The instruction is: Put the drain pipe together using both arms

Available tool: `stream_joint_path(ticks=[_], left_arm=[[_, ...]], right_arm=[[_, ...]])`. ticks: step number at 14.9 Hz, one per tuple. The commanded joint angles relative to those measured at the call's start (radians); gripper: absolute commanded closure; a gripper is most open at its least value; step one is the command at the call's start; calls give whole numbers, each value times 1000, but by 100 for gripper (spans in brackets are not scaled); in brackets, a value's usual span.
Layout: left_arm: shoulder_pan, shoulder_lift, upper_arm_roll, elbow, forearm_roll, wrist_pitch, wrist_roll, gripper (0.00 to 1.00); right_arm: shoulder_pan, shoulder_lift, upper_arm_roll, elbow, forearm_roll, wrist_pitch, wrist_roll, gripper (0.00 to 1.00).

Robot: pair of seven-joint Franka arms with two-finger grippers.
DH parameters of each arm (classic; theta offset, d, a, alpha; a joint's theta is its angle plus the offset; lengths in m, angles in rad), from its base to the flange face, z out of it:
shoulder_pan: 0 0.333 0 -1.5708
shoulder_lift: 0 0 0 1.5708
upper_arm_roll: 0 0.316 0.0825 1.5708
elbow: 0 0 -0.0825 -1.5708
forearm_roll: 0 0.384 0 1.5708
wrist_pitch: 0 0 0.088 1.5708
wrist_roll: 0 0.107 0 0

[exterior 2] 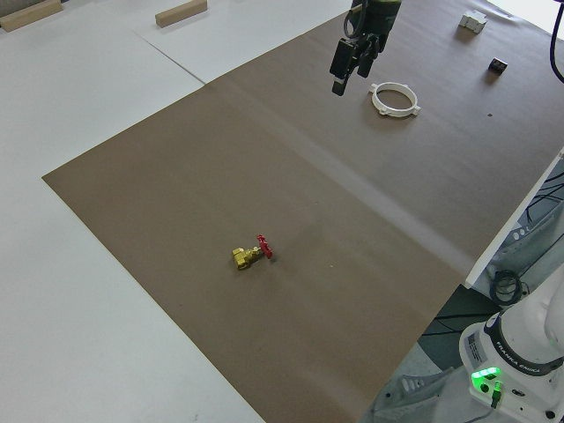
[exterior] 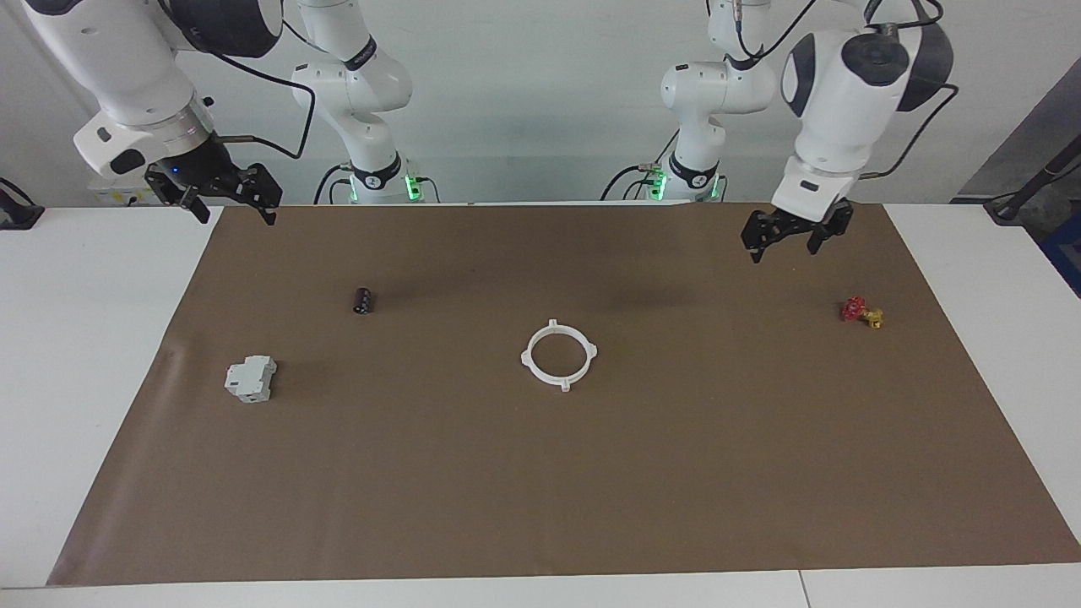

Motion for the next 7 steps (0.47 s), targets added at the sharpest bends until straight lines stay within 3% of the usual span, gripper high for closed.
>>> stream_joint_path(ticks=[1, 7], left_arm=[[94, -28, -13, 4, -23, -20, 170, 0], [79, -8, -21, 88, -29, -14, 161, 0]], right_arm=[[2, -27, -7, -33, 6, 25, -17, 0], [7, -25, -7, -33, 26, 33, -11, 0]])
